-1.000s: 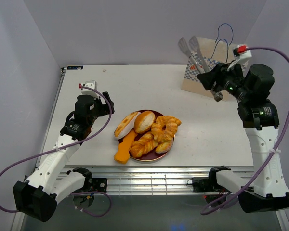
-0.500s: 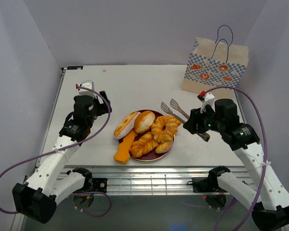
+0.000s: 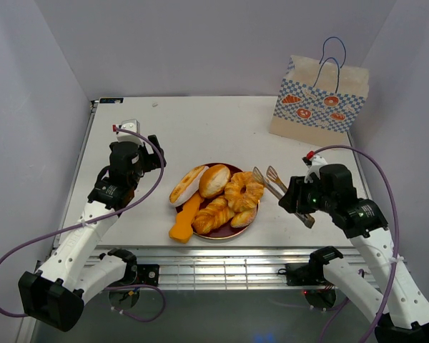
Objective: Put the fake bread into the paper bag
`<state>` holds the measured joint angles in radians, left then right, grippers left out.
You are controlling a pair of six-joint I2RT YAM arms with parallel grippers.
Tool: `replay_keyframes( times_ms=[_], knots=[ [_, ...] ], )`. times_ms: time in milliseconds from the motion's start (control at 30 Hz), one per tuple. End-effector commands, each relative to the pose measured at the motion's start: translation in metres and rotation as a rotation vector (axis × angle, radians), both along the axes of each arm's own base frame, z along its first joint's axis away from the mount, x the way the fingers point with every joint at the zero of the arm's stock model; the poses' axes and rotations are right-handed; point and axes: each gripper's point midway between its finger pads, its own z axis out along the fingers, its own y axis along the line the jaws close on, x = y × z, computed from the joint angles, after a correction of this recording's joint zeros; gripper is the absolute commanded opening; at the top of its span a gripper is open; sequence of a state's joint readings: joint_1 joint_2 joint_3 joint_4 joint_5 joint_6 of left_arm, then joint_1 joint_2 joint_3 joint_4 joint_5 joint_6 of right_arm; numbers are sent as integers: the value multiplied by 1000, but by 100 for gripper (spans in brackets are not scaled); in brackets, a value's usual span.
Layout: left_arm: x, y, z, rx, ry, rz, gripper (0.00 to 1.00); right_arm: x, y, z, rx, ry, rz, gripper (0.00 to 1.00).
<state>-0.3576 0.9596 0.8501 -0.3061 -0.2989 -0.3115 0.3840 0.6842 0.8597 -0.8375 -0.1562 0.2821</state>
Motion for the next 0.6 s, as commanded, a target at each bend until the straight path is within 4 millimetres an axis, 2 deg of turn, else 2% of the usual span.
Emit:
replay_keyframes(
  times_ms=[0, 300, 567],
  knots=[
    [1, -2, 13, -7, -31, -9, 98, -5, 2, -2, 32, 15, -16, 54],
    [1, -2, 15, -9, -34, -12, 98, -16, 20, -11, 121, 69, 49, 55],
    [1, -4, 15, -10, -33, -20, 98, -19, 17, -25, 104, 123, 28, 56]
  ],
)
